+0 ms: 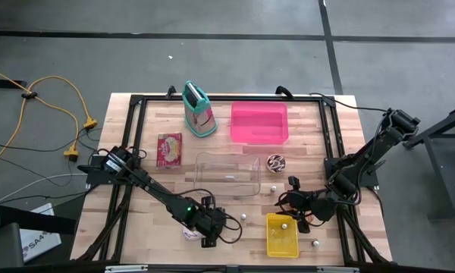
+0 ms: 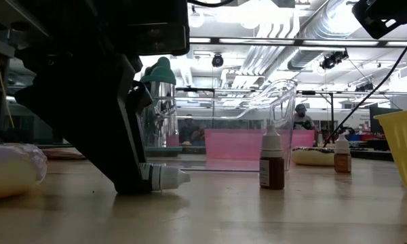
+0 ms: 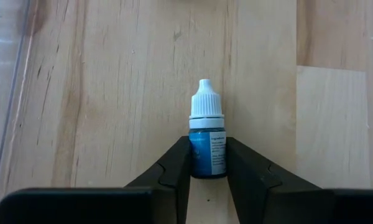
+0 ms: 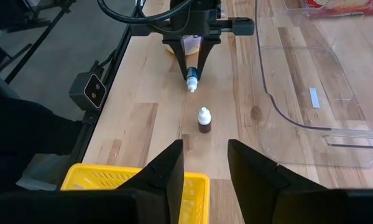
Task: Pick & Place Food Item
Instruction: Put the blue food coloring bottle into the yellow bin
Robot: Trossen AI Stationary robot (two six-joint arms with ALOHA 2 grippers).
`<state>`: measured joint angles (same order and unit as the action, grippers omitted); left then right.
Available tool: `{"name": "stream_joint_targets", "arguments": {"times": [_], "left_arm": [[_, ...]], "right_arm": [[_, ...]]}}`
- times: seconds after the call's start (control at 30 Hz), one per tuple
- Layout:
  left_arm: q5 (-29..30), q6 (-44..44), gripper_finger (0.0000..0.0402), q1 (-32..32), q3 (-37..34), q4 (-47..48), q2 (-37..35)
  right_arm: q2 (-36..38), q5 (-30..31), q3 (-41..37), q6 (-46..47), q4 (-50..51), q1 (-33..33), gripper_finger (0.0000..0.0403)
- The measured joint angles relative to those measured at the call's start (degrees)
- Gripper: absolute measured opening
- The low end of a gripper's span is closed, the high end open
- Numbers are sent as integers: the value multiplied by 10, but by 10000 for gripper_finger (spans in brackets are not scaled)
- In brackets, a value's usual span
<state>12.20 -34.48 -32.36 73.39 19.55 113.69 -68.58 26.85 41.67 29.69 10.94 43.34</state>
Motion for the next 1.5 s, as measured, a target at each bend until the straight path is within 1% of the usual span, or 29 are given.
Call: {"name": "stream_joint_targets", "arguments": {"times": [0.23, 0.7, 0.83, 1.0, 1.17, 1.37, 1.5], "left_arm": [[1, 0, 70, 0, 0, 0, 0], [4, 5, 73, 0, -1, -10, -2], [17, 24, 73, 0, -2, -27, -15], [51, 54, 74, 0, -2, -45, -42], [81, 106, 74, 5, -1, -90, -62], [77, 136, 74, 33, -1, -113, -66], [45, 137, 74, 61, -1, -131, -66]], "right_arm": [[0, 0, 0, 0, 0, 0, 114], [0, 0, 0, 0, 0, 0, 114], [0, 0, 0, 0, 0, 0, 114], [0, 0, 0, 0, 0, 0, 114], [0, 0, 0, 0, 0, 0, 114], [0, 0, 0, 0, -1, 0, 114], [0, 0, 0, 0, -3, 0, 114]]}}
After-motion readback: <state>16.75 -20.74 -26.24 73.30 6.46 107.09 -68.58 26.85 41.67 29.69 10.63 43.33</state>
